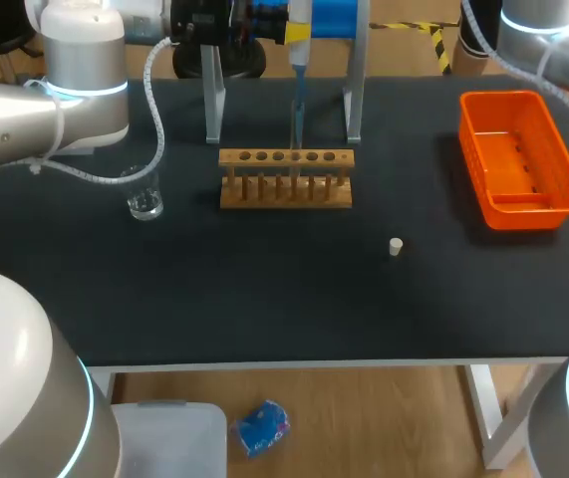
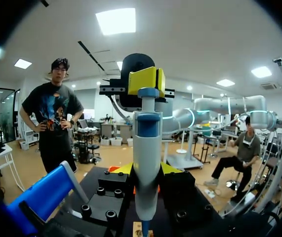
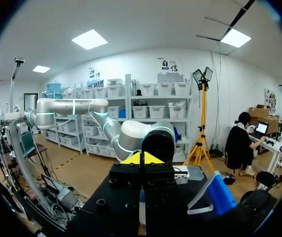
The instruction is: Invert the test tube, pick up the pipette, mount the tip to pipette, aspirate from beaker and dispense into the tube, eject the tip, return the pipette, and cap with the stopper.
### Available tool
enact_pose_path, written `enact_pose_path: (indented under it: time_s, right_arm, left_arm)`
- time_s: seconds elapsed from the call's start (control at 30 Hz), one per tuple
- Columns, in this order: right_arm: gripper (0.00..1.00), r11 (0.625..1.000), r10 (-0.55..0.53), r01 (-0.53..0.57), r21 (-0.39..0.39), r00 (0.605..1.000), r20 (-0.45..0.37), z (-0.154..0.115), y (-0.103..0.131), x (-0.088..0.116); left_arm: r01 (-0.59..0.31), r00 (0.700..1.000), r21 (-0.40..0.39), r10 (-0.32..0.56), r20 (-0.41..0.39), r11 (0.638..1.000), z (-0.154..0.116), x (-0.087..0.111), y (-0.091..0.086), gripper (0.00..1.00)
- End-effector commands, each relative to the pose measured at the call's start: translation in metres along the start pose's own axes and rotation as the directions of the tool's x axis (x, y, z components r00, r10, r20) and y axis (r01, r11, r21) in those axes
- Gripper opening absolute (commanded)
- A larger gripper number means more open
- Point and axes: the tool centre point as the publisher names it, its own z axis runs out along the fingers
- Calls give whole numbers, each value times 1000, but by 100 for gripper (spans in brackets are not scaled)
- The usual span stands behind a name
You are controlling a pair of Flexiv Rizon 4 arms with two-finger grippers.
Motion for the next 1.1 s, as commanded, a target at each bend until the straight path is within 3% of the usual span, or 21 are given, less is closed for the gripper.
enact_pose_path:
  time_s: [0.03,0.57,1.1]
  right_arm:
    - [0,1000,4,-4,-1,1000,-3,0,-7,-1]
    - [0,1000,28,-28,0,1000,-4,1,-17,2]
    - [0,1000,12,-12,1,1000,2,1,-11,2]
  left_arm:
    - [-1,1000,2,1,3,1000,0,0,-4,0]
    - [-1,1000,2,1,3,1000,0,0,-4,0]
    - [-1,1000,2,1,3,1000,0,0,-4,0]
